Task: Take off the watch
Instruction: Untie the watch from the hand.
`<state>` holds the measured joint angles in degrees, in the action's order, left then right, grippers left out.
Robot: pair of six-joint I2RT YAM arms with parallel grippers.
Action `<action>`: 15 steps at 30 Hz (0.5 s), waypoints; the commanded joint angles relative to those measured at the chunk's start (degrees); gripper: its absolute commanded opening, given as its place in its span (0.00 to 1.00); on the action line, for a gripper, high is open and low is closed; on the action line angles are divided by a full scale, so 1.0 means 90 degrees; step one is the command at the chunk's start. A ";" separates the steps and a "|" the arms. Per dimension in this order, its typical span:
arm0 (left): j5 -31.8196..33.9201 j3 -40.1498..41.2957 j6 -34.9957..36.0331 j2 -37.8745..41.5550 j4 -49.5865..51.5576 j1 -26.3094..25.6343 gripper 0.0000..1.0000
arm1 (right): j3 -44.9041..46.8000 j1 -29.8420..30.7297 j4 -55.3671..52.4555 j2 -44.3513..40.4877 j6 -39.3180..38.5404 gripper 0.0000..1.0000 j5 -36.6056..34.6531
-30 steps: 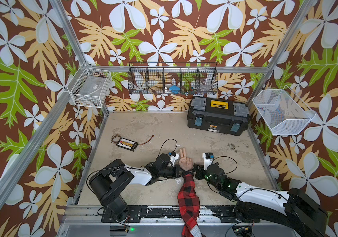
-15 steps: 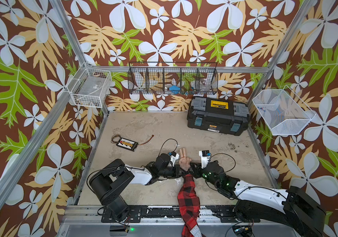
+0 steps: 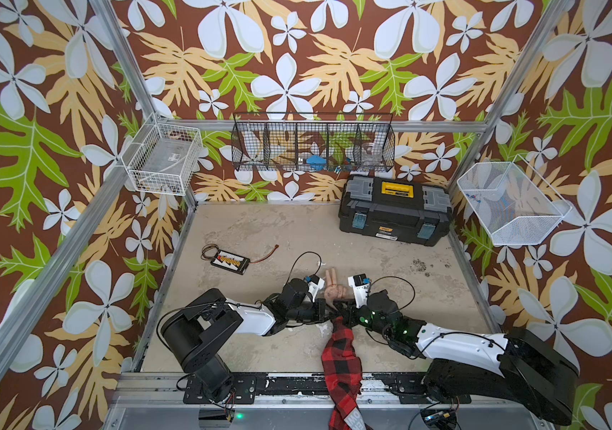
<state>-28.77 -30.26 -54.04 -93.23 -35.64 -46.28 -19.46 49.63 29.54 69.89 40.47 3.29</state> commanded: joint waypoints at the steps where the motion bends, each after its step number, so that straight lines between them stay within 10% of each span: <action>1: 0.0206 0.0052 0.0062 -0.0005 0.0477 -0.0014 0.08 | 0.0002 0.0013 -0.0090 -0.0028 0.0034 0.00 0.0115; 15: 0.0228 0.0008 0.0104 -0.0003 0.0551 -0.0014 0.08 | 0.0605 -0.0006 -0.0968 -0.1244 0.0419 0.00 -0.1459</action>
<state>-28.71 -30.00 -54.04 -92.99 -35.73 -46.28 -14.26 49.52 25.21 58.02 43.33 -7.35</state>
